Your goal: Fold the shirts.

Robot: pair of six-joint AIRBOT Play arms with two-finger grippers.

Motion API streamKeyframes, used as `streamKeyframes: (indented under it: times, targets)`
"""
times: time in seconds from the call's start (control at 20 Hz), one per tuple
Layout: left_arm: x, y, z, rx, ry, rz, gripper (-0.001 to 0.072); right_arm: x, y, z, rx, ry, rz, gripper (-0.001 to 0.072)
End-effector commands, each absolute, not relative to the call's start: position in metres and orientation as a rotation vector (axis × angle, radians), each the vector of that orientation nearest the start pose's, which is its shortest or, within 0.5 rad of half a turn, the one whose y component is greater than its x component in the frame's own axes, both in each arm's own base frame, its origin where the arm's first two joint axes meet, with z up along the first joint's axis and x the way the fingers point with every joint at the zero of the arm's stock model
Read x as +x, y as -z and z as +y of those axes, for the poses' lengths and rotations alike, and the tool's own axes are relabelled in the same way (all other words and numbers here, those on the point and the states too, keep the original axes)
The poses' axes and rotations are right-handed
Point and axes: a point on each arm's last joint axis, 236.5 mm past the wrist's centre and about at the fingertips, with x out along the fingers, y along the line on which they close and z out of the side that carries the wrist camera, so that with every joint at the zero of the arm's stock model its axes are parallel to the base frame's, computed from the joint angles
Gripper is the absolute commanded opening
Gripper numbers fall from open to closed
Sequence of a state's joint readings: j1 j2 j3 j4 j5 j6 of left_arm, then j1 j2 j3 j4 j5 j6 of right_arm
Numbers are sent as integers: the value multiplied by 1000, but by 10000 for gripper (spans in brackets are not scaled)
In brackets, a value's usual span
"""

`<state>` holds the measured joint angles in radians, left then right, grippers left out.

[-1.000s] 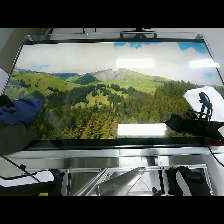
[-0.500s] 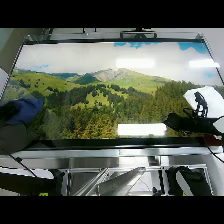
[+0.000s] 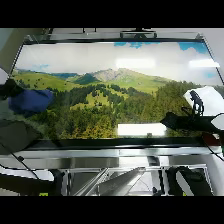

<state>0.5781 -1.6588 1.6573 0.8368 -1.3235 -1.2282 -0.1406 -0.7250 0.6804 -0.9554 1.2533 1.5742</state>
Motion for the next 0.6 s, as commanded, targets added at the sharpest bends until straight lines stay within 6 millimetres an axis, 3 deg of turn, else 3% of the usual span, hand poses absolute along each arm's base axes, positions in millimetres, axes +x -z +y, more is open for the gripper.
streamKeyframes:
  times: [0.0,0.2,0.3,0.45,0.5,0.55]
  targets:
    - [487,-165,13,-563,506,866,4,253,-48,103,592,-332,1182,21]
    - [464,-184,-121,-423,764,919,4,253,-48,103,592,-332,1182,21]
    - [455,-176,-173,-356,841,946,4,253,-48,103,592,-332,1181,21]
    - [439,-156,-237,-302,942,1002,4,255,-49,103,592,-329,1173,21]
    - [434,-146,-253,-293,972,1031,47,256,-49,102,589,-328,1167,21]
    - [428,-137,-265,-285,994,1058,283,257,-49,102,575,-337,1159,21]
